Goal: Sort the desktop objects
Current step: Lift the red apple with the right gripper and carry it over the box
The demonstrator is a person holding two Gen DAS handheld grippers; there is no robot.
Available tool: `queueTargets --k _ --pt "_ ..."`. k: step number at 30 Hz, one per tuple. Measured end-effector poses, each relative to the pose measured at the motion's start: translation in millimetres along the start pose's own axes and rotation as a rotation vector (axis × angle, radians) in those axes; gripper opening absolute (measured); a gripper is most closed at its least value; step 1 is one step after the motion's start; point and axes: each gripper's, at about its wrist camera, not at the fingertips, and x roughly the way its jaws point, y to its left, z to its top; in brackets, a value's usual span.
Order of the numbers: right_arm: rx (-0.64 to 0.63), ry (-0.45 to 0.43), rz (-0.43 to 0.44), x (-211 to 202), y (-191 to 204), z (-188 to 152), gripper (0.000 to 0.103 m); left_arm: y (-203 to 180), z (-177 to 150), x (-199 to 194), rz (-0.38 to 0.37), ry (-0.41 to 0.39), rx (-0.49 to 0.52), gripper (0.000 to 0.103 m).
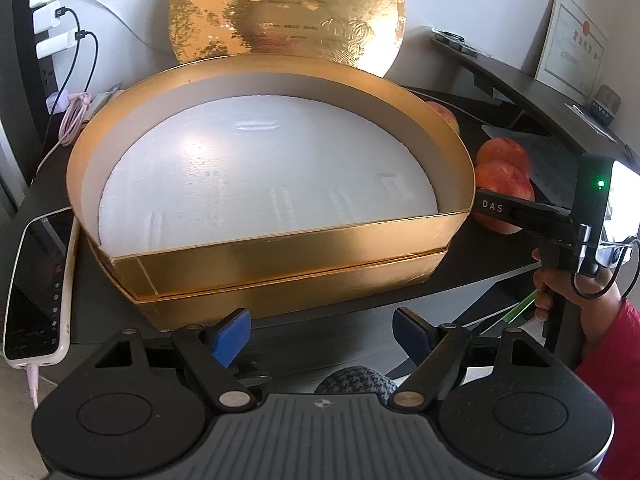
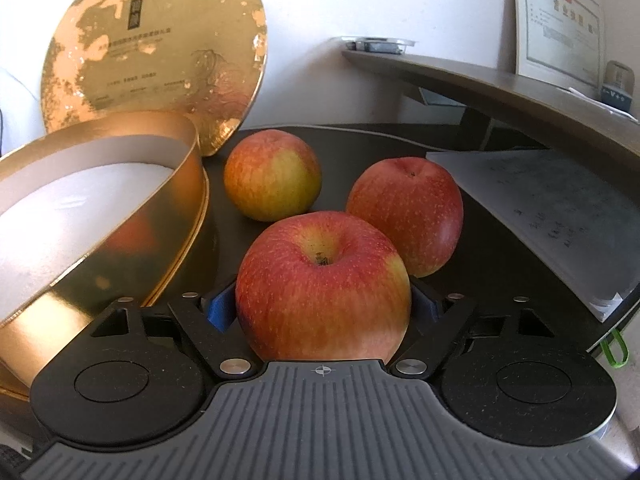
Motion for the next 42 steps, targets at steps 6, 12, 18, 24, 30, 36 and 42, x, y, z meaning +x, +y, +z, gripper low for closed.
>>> queueTargets --k 6,12,18,24,30,36,42 --pt "0.015 -0.028 -0.006 -9 0 8 0.084 12 -3 -5 -0.009 -0.011 -0.019 0.079" --pt "-0.003 -0.108 -0.022 -29 8 31 0.084 23 -5 -13 -0.026 -0.03 -0.032 0.079" --pt "-0.021 -0.183 -0.023 -57 26 63 0.084 36 -7 -20 -0.053 -0.053 -0.046 0.079" --pt "-0.085 -0.211 0.085 -69 78 92 0.084 55 -12 -24 -0.064 -0.065 -0.066 0.079" --pt "-0.147 -0.147 0.22 -46 148 111 0.084 80 -18 -24 -0.048 -0.06 -0.091 0.079" --pt "-0.196 -0.053 0.281 -9 214 121 0.084 101 -18 -20 -0.047 -0.053 -0.118 0.079" --pt "-0.261 0.059 0.284 36 267 119 0.084 113 -19 -14 -0.058 -0.035 -0.13 0.079"
